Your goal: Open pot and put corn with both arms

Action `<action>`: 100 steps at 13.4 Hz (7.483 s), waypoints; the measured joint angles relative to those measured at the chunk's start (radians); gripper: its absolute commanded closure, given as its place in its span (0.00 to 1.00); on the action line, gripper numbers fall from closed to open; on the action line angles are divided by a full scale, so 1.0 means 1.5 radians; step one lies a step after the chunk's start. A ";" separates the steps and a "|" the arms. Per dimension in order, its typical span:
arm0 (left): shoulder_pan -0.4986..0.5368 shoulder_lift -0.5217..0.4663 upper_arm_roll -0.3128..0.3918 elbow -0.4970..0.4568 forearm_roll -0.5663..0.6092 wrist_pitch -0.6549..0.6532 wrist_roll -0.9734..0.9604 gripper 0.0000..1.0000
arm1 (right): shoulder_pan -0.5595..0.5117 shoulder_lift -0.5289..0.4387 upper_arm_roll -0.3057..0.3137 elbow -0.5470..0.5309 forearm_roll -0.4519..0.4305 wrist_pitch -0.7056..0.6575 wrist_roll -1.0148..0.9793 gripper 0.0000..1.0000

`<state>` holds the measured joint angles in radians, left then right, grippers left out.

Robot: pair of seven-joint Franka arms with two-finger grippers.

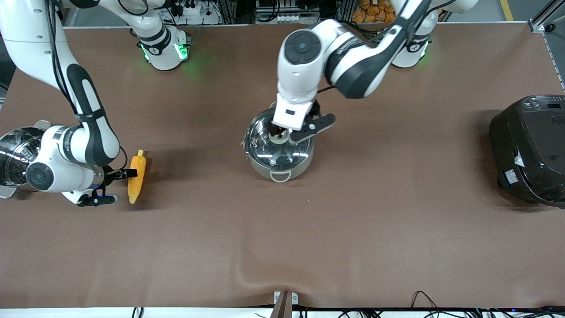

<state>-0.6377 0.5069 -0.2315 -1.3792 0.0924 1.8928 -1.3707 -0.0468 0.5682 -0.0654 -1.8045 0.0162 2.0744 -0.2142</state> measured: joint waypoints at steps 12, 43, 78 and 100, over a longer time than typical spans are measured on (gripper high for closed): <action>-0.093 0.075 0.054 0.016 0.015 0.035 -0.024 0.15 | 0.000 0.043 0.001 0.001 0.023 0.010 0.000 1.00; 0.080 -0.136 0.057 -0.117 -0.006 -0.067 -0.003 1.00 | 0.315 -0.045 0.098 0.236 0.142 -0.284 0.212 1.00; 0.391 -0.154 0.059 -0.627 -0.007 0.430 0.326 0.00 | 0.293 -0.065 0.070 0.376 -0.058 -0.345 0.133 0.00; 0.453 -0.345 0.043 -0.181 -0.007 -0.151 0.747 0.00 | 0.023 -0.346 0.025 0.262 0.023 -0.490 0.073 0.00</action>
<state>0.0422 -0.0112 -0.1671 -1.6504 0.0826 1.6670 -0.2503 -0.0129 0.0497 -0.0285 -1.4110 0.0506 1.3394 -0.1040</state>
